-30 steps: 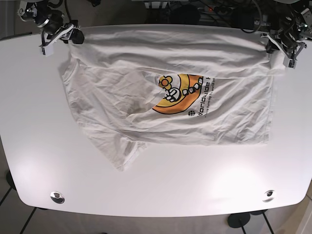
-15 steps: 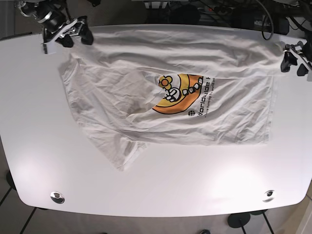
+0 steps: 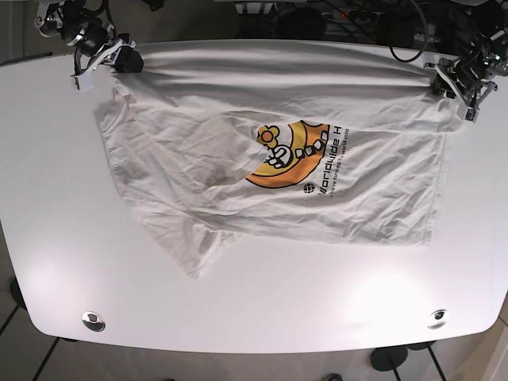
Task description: Fold the T-shirt properly
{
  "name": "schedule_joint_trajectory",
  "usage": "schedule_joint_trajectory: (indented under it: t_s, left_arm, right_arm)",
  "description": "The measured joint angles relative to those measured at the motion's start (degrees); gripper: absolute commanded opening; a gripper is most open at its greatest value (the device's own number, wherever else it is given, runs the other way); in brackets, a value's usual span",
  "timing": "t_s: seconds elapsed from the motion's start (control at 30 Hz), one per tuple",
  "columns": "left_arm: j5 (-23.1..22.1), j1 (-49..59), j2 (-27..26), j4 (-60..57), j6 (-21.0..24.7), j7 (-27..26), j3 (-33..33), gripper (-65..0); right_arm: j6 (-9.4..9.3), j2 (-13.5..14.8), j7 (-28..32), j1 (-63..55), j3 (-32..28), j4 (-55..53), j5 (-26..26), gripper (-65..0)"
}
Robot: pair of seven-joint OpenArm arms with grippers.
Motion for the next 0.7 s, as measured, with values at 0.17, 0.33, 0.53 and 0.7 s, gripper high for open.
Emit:
schedule_joint_trajectory:
  t_s: [0.17, 0.33, 0.53, 0.7]
  left_arm:
    - [-0.6, 4.0, -1.1, 0.4, -0.1, -0.3, -0.7, -49.2]
    - [-0.9, 5.2, -1.1, 1.0, 0.0, 0.5, -1.3, -49.0]
    - [2.8, 1.4, -0.4, 14.3, 0.6, 10.3, -4.4, -40.3]
    - [3.6, -8.2, -0.3, 21.5, 0.5, 10.6, 1.4, -34.7]
  right_arm:
    - [0.68, 0.2, 1.2, -1.3, 0.0, 0.8, -1.6, -48.4]
    - [-0.46, 0.0, -1.5, -4.9, 0.0, 8.9, -5.7, -48.4]
    - [-0.83, 0.1, -2.3, -3.4, 0.2, 19.4, -5.6, -47.7]
    - [-1.09, 0.5, -5.0, 9.1, -0.1, 16.4, -9.7, -42.5]
